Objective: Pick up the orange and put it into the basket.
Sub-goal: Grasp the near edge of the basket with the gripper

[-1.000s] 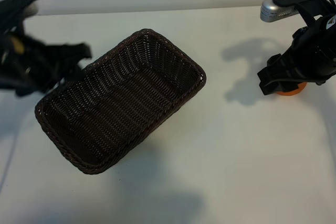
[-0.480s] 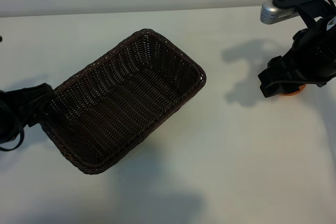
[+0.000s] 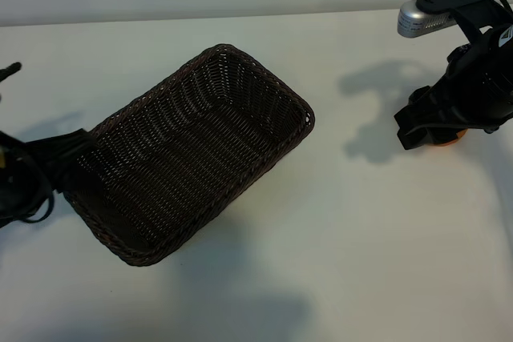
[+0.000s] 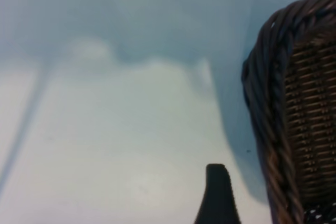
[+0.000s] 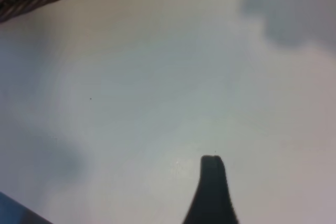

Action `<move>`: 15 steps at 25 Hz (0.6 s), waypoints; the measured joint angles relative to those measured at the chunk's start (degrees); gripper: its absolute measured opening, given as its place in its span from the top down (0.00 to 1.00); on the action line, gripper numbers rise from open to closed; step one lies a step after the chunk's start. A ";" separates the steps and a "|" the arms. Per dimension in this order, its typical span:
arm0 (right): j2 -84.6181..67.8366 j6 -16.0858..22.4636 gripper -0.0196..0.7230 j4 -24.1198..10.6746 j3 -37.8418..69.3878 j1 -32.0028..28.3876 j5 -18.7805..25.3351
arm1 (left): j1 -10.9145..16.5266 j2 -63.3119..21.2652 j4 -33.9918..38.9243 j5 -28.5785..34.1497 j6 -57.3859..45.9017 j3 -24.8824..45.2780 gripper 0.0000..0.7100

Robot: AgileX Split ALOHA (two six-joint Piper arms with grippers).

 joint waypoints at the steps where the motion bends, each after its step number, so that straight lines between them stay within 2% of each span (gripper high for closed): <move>1: 0.00 0.00 0.25 0.00 0.00 0.00 0.00 | 0.00 0.68 -0.30 -0.60 -0.13 0.00 0.23; 15: 0.00 0.00 0.25 0.00 0.00 0.00 0.15 | 0.00 10.49 -2.71 -5.76 -0.45 0.00 0.24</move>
